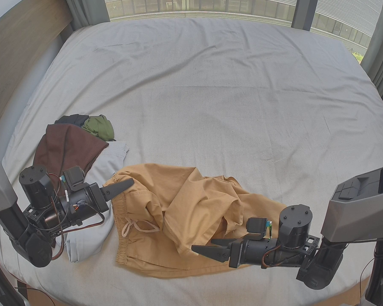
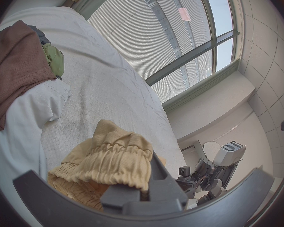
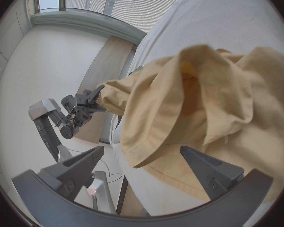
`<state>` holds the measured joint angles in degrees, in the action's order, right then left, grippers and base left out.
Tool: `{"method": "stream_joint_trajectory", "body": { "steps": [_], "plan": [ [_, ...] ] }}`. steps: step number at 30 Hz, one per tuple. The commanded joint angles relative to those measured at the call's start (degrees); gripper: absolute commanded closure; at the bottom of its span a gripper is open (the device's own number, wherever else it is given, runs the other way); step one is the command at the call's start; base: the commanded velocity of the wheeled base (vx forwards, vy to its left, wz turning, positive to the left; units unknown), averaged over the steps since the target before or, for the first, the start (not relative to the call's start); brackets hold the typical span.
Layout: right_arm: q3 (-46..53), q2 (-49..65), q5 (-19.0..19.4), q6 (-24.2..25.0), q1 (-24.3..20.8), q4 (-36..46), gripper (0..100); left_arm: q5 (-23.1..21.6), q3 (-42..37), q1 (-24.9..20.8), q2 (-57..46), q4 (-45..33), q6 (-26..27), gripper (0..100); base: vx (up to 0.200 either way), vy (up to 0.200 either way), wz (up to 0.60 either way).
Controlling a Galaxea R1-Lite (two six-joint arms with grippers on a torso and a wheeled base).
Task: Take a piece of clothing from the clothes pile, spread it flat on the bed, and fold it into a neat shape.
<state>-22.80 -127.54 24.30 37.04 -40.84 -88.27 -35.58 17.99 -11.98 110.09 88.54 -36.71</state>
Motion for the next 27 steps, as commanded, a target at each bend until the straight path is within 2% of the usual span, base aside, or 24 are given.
{"method": "stream_joint_trajectory", "body": {
  "steps": [1,10,14,25,26,27],
  "plan": [
    [-0.8,-1.3,0.2,0.0,-1.6,-0.1,0,0.0,0.0,0.1,-0.2,0.1,0.0,100,0.0,0.0,0.0],
    [-5.0,-1.7,0.3,0.1,-4.6,-0.1,0,0.0,0.3,0.2,-0.3,0.1,0.0,100,0.0,0.0,0.0],
    [-5.0,-1.2,1.5,0.3,-6.1,-0.1,0,0.0,0.3,0.1,-0.1,0.1,0.0,100,0.0,0.0,0.0],
    [-4.7,-1.3,1.9,0.3,-6.4,-0.3,0,0.0,0.2,0.0,0.2,0.0,0.0,100,0.0,0.0,0.0],
    [-4.7,-1.3,2.0,0.2,-6.3,-0.3,100,0.0,0.2,0.0,0.2,0.1,0.0,100,0.0,0.0,0.0],
    [-4.8,-1.3,1.9,0.2,-6.2,-0.3,100,0.0,0.2,0.0,0.2,0.0,0.0,100,0.0,0.0,0.0]
  ]
}}
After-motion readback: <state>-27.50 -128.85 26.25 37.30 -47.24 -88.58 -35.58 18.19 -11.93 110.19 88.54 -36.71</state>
